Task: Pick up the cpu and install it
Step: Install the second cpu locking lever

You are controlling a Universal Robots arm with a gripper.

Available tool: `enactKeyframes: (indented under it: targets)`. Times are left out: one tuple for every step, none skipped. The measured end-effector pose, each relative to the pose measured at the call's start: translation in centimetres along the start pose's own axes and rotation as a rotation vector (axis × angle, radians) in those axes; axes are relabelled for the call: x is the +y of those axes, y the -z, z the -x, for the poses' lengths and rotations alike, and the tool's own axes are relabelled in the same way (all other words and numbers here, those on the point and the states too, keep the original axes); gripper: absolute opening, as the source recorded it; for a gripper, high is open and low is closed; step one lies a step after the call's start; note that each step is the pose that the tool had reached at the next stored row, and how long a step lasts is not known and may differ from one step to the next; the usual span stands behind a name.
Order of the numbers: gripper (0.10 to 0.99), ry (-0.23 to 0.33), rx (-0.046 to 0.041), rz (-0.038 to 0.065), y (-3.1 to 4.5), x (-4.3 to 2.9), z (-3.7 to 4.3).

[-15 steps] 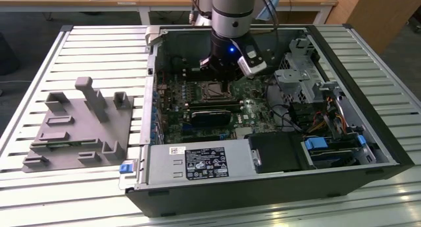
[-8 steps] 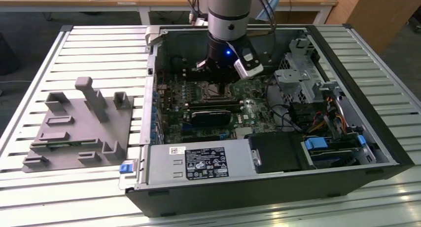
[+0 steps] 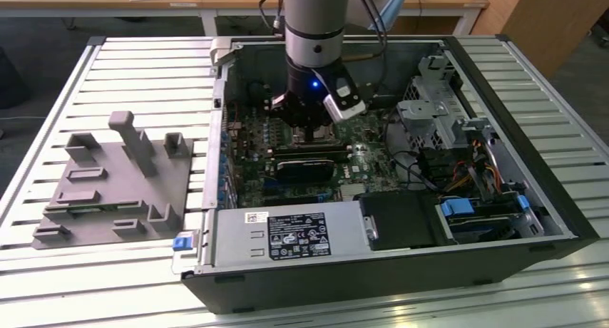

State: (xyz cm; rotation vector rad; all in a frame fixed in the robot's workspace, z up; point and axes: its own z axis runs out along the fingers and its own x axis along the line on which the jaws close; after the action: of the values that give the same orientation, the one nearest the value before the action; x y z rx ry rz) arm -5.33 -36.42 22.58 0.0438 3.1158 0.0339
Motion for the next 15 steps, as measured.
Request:
enactKeyframes:
  targets:
    - [0.106,0.000,0.0001,0.001,-0.18,0.00,-0.02]
    - [0.106,0.001,0.0001,0.004,-0.31,-0.01,-0.02]
    - [0.106,0.001,0.0005,0.010,-0.38,-0.05,-0.04]
    - [0.106,0.000,0.0007,0.022,-0.42,-0.18,-0.06]
    - [0.106,0.000,0.0011,0.037,-0.42,-0.32,-0.08]
    - [0.106,0.000,0.0013,0.048,-0.42,-0.47,-0.09]
    - [0.106,-0.001,0.0015,0.057,-0.42,-0.64,-0.09]
    - [0.106,-0.001,0.0017,0.062,-0.42,-0.85,-0.11]
    - [0.106,-0.001,0.0018,0.065,-0.42,-1.09,-0.13]
    - [0.106,-0.001,0.0019,0.068,-0.42,-1.34,-0.16]
    - [0.106,-0.001,0.0019,0.072,-0.42,-1.58,-0.21]
    - [0.106,-0.001,0.0021,0.077,-0.42,-1.76,-0.29]
    - [0.106,-0.001,0.0022,0.084,-0.41,-1.88,-0.41]
    - [0.106,-0.002,0.0024,0.091,-0.41,-1.96,-0.53]
    - [0.106,-0.002,0.0026,0.098,-0.41,-2.00,-0.64]
